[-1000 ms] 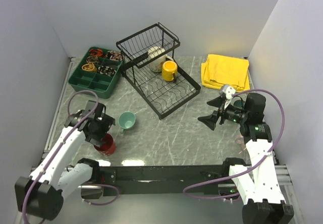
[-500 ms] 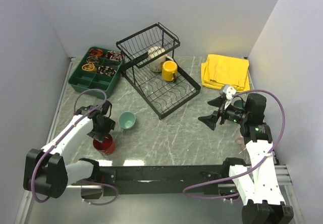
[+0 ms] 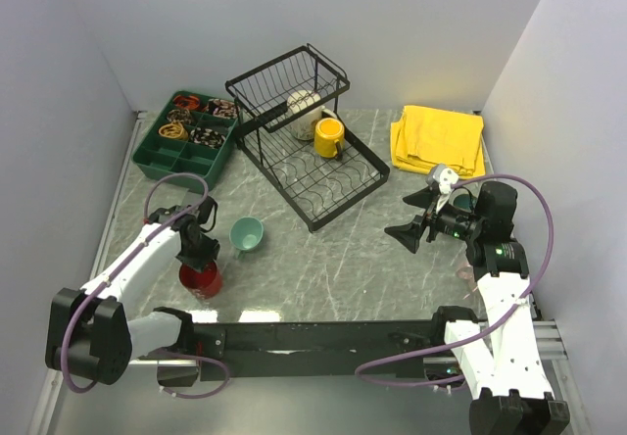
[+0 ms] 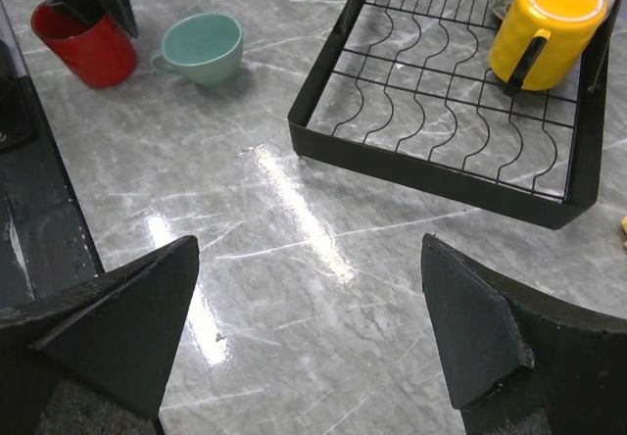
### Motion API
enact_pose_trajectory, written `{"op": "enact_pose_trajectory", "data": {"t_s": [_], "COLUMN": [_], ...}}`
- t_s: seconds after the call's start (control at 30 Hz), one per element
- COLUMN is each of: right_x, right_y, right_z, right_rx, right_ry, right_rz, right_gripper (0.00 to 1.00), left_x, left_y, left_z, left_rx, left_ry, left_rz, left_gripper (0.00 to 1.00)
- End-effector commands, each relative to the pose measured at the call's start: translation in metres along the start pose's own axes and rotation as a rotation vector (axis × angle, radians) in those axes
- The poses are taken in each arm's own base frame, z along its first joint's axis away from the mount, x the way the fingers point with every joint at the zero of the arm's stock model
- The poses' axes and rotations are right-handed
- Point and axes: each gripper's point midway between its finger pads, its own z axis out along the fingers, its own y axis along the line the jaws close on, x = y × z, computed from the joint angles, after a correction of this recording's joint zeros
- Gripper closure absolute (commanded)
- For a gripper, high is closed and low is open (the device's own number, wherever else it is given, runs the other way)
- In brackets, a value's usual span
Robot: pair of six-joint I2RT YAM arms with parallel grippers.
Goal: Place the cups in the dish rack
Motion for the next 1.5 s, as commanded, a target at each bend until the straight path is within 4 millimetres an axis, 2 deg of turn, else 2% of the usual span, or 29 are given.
{"op": "enact_pose_trajectory", "data": {"t_s": [0.0, 0.07, 0.13, 0.17, 0.27, 0.37, 0.47, 0.5, 0.6, 0.63, 0.67, 0.77, 0.8, 0.83, 0.93, 0.97, 1.1, 1.13, 1.17, 1.23, 1.3, 1.33, 1.47], "right_x": [-0.005, -0.005, -0.005, -0.005, -0.005, -0.004, -0.003, -0.003, -0.002, -0.002, -0.003, -0.002, -0.002, -0.002, 0.0, -0.001, -0.002, 0.003, -0.002, 0.005, 0.001, 0.006, -0.002], "right_y": [-0.003, -0.003, -0.003, -0.003, -0.003, -0.003, -0.003, -0.003, -0.004, -0.004, -0.004, -0.005, -0.006, -0.006, -0.011, -0.012, -0.005, 0.0, 0.0, 0.002, 0.001, 0.004, 0.008], "right_z": [-0.002, -0.002, -0.002, -0.002, -0.002, -0.002, -0.001, -0.001, -0.001, -0.001, -0.001, 0.0, 0.001, 0.001, 0.005, 0.006, 0.009, 0.01, 0.01, 0.011, 0.01, 0.01, 0.006], "right_rx": [0.02, 0.02, 0.02, 0.02, 0.018, 0.016, 0.014, 0.013, 0.012, 0.012, 0.012, 0.014, 0.012, 0.011, 0.012, 0.013, -0.064, -0.109, -0.122, -0.156, -0.175, -0.191, -0.226], "right_ry": [-0.014, -0.013, -0.014, -0.014, -0.014, -0.013, -0.01, -0.009, -0.006, -0.005, -0.007, -0.007, -0.008, -0.008, -0.002, -0.001, 0.01, 0.031, 0.033, 0.067, 0.075, 0.1, 0.11], "right_rz": [-0.035, -0.033, -0.033, -0.033, -0.033, -0.031, -0.027, -0.026, -0.022, -0.018, -0.023, -0.012, -0.003, 0.001, 0.07, 0.088, 0.14, 0.192, 0.182, 0.222, 0.203, 0.245, 0.224], "right_gripper": [0.0, 0.0, 0.0, 0.0, 0.0, 0.0, 0.0, 0.0, 0.0, 0.0, 0.0, 0.0, 0.0, 0.0, 0.0, 0.0, 0.0, 0.0, 0.0, 0.0, 0.0, 0.0, 0.0], "left_x": [-0.011, -0.011, -0.013, -0.013, -0.019, -0.028, -0.04, -0.044, -0.043, -0.039, -0.039, -0.031, -0.026, -0.019, -0.007, 0.004, 0.013, 0.013, 0.016, 0.017, 0.019, 0.019, 0.025], "left_y": [-0.01, -0.011, -0.012, -0.011, -0.013, -0.017, -0.027, -0.035, -0.049, -0.059, -0.061, -0.076, -0.077, -0.086, -0.093, -0.09, -0.09, -0.09, -0.09, -0.089, -0.089, -0.089, -0.089], "left_z": [-0.009, -0.011, -0.015, -0.016, -0.026, -0.045, -0.07, -0.084, -0.113, -0.126, -0.132, -0.171, -0.186, -0.206, -0.245, -0.252, -0.278, -0.283, -0.291, -0.298, -0.306, -0.309, -0.32], "left_rx": [0.055, 0.065, 0.082, 0.081, 0.106, 0.159, 0.256, 0.324, 0.498, 0.585, 0.622, 0.839, 0.923, 1.041, 1.272, 1.341, 1.488, 1.508, 1.549, 1.579, 1.617, 1.623, 1.667], "left_ry": [-0.045, -0.047, -0.052, -0.055, -0.079, -0.117, -0.171, -0.196, -0.231, -0.235, -0.254, -0.302, -0.319, -0.327, -0.414, -0.406, -0.51, -0.553, -0.583, -0.647, -0.694, -0.731, -0.815], "left_rz": [0.021, 0.02, 0.023, 0.026, 0.036, 0.057, 0.124, 0.144, 0.319, 0.367, 0.432, 0.556, 0.583, 0.618, 0.749, 0.806, 0.955, 0.998, 1.031, 1.1, 1.151, 1.189, 1.305], "left_gripper": [0.67, 0.76, 0.81, 0.87, 0.94, 0.99, 0.99, 0.99, 0.99, 0.99, 0.99, 0.99, 0.99, 0.99, 0.99, 0.99, 0.99, 0.99, 0.99, 0.99, 0.99, 0.99, 0.99]}}
